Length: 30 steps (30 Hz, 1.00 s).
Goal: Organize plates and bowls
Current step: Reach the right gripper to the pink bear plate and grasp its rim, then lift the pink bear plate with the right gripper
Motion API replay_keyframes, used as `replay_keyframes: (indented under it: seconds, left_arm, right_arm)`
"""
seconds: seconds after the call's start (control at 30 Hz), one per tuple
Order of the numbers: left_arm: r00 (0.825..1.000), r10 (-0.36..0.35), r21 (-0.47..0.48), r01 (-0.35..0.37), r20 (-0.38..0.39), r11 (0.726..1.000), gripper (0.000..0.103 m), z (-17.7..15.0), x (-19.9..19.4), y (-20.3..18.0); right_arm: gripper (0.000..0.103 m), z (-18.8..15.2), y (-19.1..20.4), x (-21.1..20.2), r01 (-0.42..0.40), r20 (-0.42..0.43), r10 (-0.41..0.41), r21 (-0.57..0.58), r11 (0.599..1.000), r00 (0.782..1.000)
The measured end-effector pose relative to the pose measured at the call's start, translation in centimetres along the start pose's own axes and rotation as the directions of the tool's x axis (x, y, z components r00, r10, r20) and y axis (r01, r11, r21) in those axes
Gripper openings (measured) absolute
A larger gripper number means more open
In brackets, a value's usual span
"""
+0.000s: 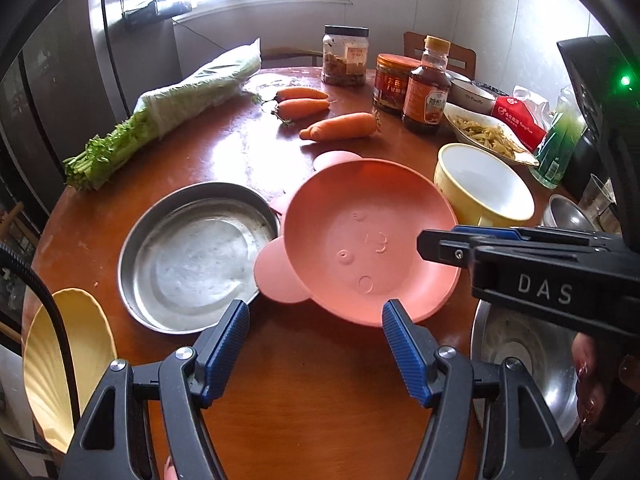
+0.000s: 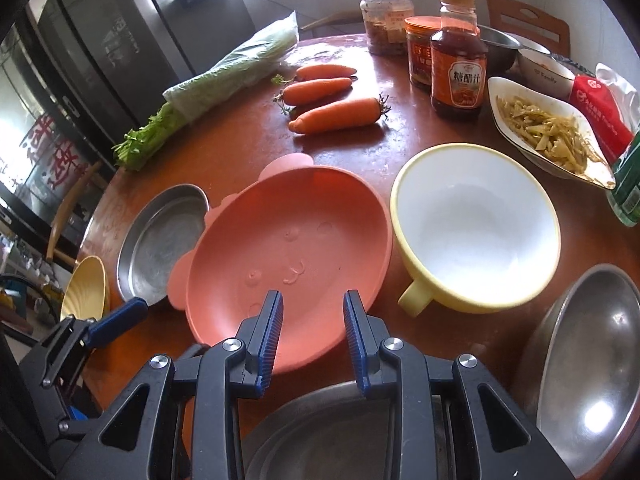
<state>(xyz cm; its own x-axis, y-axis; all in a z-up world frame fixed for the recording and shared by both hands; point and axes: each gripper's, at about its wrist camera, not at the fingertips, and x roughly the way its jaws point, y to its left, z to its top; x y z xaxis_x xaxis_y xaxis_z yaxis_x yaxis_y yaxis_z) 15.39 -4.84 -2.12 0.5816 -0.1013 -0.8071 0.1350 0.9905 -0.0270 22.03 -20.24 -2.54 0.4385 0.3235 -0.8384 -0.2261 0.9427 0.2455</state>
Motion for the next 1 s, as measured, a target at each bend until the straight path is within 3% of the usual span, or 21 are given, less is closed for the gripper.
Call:
replay_keyframes:
  seconds: [0.3, 0.53, 0.63, 0.7, 1.0]
  left_arm:
    - [0.999, -0.042, -0.039, 0.041, -0.024, 0.998, 0.065, 0.1, 1.0, 0.3]
    - [0.996, -0.077, -0.081, 0.073, -0.04, 0.994, 0.057, 0.2, 0.9, 1.3]
    - [0.994, -0.102, -0.099, 0.098, -0.044, 0.99, 0.057, 0.0, 0.6, 1.9]
    - [0.993, -0.107, -0.101, 0.101, -0.05, 0.99, 0.057, -0.2, 0.3, 2.1]
    - [0.99, -0.125, -0.122, 0.116, -0.068, 0.986, 0.057, -0.5, 0.2, 2.5]
  right_arm:
    - [0.032, 1.3, 0.2, -0.4, -0.002, 0.013, 0.002, -0.016, 1.0, 1.0]
    - [0.032, 5.3, 2.2, -0.7, 0.048, 0.028, -0.044, -0.168, 0.985, 0.999]
    - [0.034, 7.0, 2.7, 0.2, 0.026, -0.021, -0.033, -0.249, 0.968, 0.999]
    - [0.042, 7.7, 2.8, 1.1, -0.006, -0.052, -0.01, -0.297, 0.955, 0.999]
    - [0.044, 9.6, 1.8, 5.8, 0.095, -0.117, -0.159, -0.424, 0.901, 0.98]
